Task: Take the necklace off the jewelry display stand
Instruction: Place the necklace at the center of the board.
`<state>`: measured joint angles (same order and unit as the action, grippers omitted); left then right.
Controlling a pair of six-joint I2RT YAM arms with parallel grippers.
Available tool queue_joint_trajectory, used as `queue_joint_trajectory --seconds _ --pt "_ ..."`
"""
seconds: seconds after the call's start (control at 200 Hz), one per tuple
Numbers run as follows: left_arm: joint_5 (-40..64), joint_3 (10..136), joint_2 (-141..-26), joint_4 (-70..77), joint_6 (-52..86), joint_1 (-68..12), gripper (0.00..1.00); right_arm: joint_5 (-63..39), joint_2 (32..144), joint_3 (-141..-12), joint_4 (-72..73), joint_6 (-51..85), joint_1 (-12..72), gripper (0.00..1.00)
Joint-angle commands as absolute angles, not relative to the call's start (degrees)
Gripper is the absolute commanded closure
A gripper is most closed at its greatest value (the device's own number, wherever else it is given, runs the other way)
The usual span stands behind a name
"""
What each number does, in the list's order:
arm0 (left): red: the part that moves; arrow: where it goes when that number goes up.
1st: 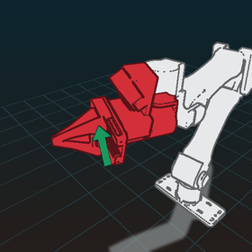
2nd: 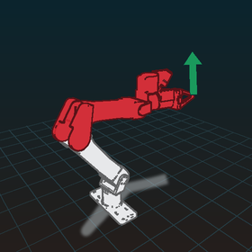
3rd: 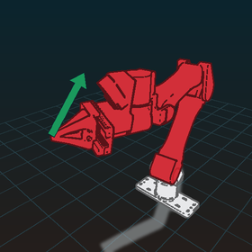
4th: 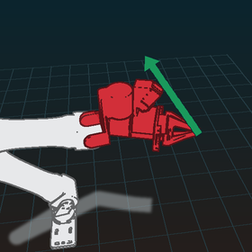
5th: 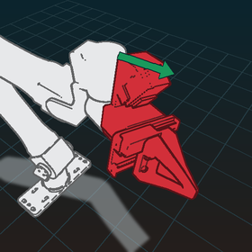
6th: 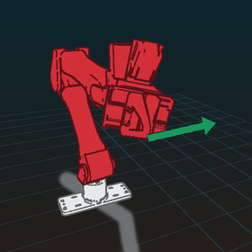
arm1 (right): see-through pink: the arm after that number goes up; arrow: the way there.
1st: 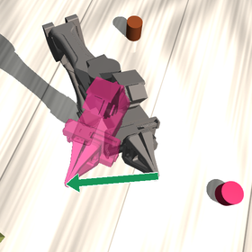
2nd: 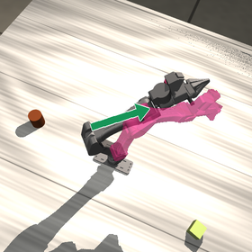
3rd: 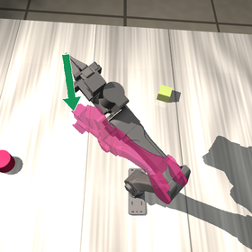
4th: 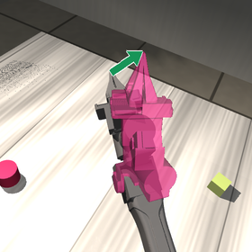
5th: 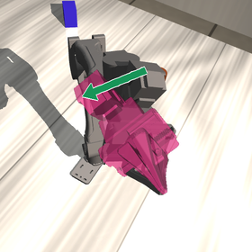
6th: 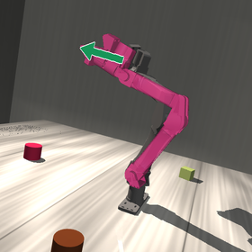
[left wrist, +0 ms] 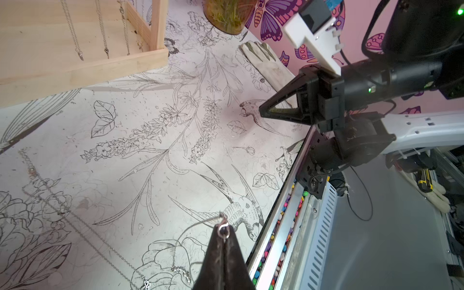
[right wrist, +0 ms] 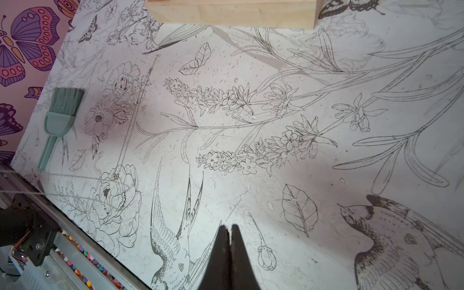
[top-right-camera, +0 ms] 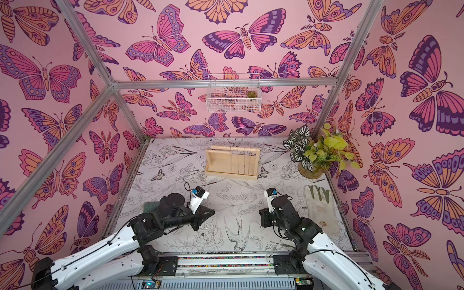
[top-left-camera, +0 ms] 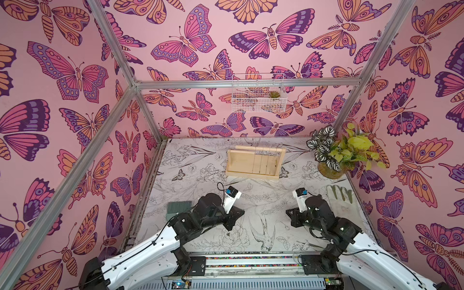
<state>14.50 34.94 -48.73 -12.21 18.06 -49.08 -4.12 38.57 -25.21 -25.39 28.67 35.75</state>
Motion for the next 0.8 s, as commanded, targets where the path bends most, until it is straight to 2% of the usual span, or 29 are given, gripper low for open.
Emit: queue_joint_trajectory --seconds 0.0,0.796 --pt "14.15 37.27 -50.68 -12.03 15.86 -47.93 1.00 -4.28 40.27 -25.91 -23.15 28.33 35.63 1.00" --pt "15.38 41.38 -63.42 -7.10 13.05 -41.32 1.00 -4.40 46.47 -28.21 -20.81 26.28 35.54 1.00"
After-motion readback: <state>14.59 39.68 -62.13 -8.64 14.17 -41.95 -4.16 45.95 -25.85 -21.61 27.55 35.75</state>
